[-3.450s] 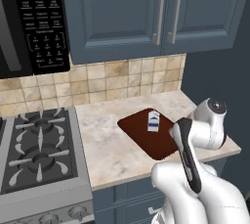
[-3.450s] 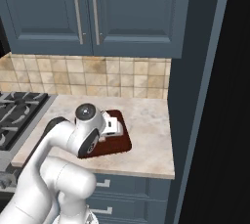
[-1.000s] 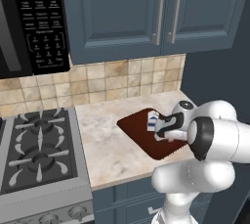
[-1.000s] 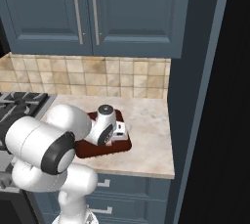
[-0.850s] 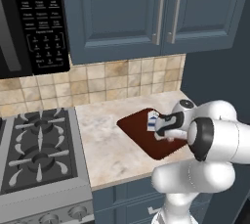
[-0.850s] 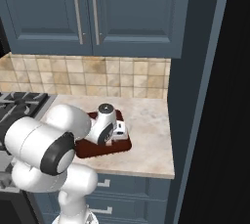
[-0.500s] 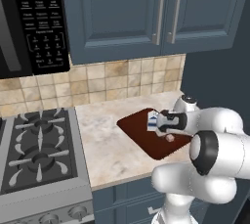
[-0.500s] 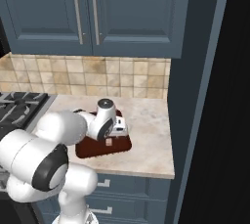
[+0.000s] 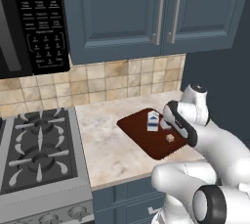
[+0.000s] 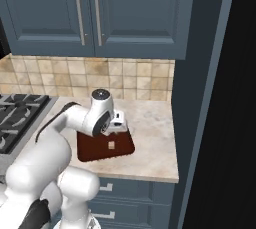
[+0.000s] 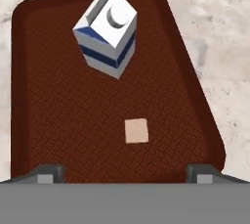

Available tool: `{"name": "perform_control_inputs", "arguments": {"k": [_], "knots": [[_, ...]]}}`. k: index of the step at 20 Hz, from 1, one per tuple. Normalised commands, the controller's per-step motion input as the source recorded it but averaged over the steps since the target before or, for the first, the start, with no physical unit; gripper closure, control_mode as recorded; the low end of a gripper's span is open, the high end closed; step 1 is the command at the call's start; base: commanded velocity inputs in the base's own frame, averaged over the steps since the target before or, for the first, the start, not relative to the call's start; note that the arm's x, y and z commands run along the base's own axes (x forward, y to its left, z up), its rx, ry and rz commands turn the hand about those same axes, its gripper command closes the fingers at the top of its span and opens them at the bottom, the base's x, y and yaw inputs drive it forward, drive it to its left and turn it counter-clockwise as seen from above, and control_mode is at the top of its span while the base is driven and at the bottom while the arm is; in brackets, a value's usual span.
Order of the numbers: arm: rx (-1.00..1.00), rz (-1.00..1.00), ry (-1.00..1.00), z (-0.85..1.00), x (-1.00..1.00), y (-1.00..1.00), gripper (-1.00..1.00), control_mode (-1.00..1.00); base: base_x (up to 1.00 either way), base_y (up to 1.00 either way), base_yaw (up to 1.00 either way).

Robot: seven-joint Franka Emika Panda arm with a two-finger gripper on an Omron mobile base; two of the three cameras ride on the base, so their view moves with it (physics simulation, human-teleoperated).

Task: Take out the milk from the fridge and place it on the tray on the counter. Then take the sugar cube near the tray and place it in the tray.

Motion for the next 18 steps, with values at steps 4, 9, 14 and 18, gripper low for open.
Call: {"name": "perform_control_inputs", "arguments": {"k": [4, 9, 14, 18], "knots": [[0.0, -0.07, 0.0, 0.77, -0.69, 0.0, -1.0, -1.0, 0.0, 0.0, 0.0], [0.0, -0.01, 0.01, 0.9, -0.61, 0.17, -1.0, -1.0, 0.0, 0.0, 0.0], [0.0, -0.02, 0.0, 0.9, -0.74, 0.25, -1.0, -1.0, 0.0, 0.0, 0.0], [0.0, -0.02, 0.0, 0.86, -0.76, 0.29, -1.0, -1.0, 0.0, 0.0, 0.0]]}}
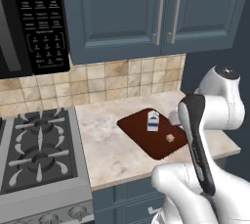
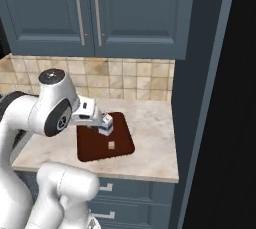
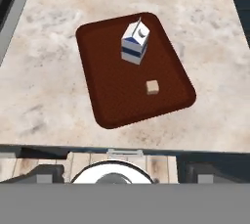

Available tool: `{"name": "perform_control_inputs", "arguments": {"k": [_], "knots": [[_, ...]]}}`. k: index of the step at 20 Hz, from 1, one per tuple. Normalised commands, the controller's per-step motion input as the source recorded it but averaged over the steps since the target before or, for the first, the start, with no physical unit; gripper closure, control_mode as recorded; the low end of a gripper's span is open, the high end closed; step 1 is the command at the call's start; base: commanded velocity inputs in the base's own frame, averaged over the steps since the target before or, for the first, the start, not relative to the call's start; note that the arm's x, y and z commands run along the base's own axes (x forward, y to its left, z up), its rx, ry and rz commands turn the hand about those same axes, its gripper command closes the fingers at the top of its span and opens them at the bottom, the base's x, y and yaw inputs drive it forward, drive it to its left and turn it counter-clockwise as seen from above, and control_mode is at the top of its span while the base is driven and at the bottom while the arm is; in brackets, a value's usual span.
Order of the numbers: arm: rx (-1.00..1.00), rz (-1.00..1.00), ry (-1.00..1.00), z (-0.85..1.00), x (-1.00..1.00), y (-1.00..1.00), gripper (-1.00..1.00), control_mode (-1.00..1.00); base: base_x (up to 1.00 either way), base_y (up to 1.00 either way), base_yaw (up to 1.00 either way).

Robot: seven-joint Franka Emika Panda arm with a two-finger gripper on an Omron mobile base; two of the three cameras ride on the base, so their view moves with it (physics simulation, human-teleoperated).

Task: Take out the milk from the fridge and place it on the tray on the counter. Then take the sugar cube near the tray and place it in the tray.

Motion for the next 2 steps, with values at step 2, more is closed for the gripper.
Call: {"name": "perform_control_inputs", "arguments": {"k": [2], "knots": [[0.0, -0.03, 0.0, 0.95, -0.75, 0.19, -1.0, -1.0, 0.0, 0.0, 0.0]]}}
